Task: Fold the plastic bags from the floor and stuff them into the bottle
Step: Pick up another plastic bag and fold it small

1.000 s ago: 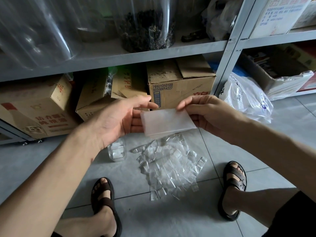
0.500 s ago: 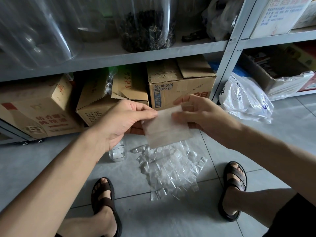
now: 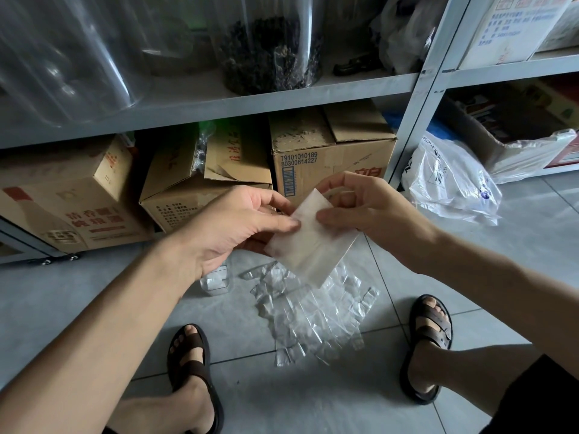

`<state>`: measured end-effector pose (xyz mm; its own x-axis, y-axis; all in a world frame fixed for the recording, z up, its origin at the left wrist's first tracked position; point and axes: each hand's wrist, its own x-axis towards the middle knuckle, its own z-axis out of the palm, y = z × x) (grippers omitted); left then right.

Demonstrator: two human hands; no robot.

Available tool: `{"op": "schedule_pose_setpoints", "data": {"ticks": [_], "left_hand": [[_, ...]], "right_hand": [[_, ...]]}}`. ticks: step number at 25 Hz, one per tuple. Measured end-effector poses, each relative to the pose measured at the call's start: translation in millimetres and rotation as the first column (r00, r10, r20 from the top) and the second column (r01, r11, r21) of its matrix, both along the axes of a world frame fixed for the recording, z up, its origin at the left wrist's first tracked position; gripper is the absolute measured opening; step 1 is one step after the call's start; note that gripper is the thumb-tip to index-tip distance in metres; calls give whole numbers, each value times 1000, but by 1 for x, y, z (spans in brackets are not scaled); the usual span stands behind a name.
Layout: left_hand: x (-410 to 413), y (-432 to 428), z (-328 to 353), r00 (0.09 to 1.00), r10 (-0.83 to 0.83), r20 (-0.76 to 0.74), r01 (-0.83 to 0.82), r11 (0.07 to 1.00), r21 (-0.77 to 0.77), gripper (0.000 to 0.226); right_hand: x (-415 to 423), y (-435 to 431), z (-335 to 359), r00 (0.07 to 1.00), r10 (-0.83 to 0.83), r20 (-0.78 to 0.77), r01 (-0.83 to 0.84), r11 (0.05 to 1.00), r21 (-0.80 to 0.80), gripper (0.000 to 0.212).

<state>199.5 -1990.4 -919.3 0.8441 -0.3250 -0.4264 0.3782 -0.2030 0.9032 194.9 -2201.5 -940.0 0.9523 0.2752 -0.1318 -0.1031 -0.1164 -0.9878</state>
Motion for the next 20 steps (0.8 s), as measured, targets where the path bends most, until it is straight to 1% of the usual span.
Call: {"op": "schedule_pose_setpoints", "data": {"ticks": [2, 3, 4, 6, 8, 10, 12, 14, 18, 20], "left_hand": [[0, -2, -1, 996, 49, 81, -51, 999, 19, 26], [0, -3, -1, 985, 92, 144, -97, 995, 30, 24], [1, -3, -2, 967, 142, 211, -152, 988, 34, 25], [2, -3, -4, 915, 247, 318, -264, 965, 9, 31], [1, -4, -6, 867, 302, 396, -316, 948, -31, 36], [-1, -7, -7, 845, 299, 443, -309, 950, -51, 37], [-2, -7, -6, 842, 278, 463, -289, 956, -49, 36], [-2, -5, -5, 848, 266, 459, -273, 961, -54, 34], [0, -1, -4, 864, 229, 448, -227, 972, -57, 20], [-1, -2, -4, 862, 219, 458, -211, 975, -70, 18]], "right_hand": [[0, 1, 0, 999, -28, -24, 28, 999, 20, 31], [0, 1, 0, 996, -52, -69, 57, 996, 69, 35], [0, 1, 0, 987, -70, -145, 93, 983, 157, 41], [-3, 4, 0, 956, -50, -288, 149, 932, 330, 54], [-8, 10, -3, 944, -14, -330, 154, 902, 402, 60], [-11, 14, -6, 953, -54, -298, 178, 896, 408, 61], [-11, 16, -5, 961, -151, -234, 229, 905, 358, 59], [-12, 16, -2, 966, -211, -151, 248, 923, 294, 57], [-14, 17, 0, 976, -208, -60, 216, 949, 230, 58], [-16, 18, 1, 977, -210, -26, 210, 952, 222, 60]]}}
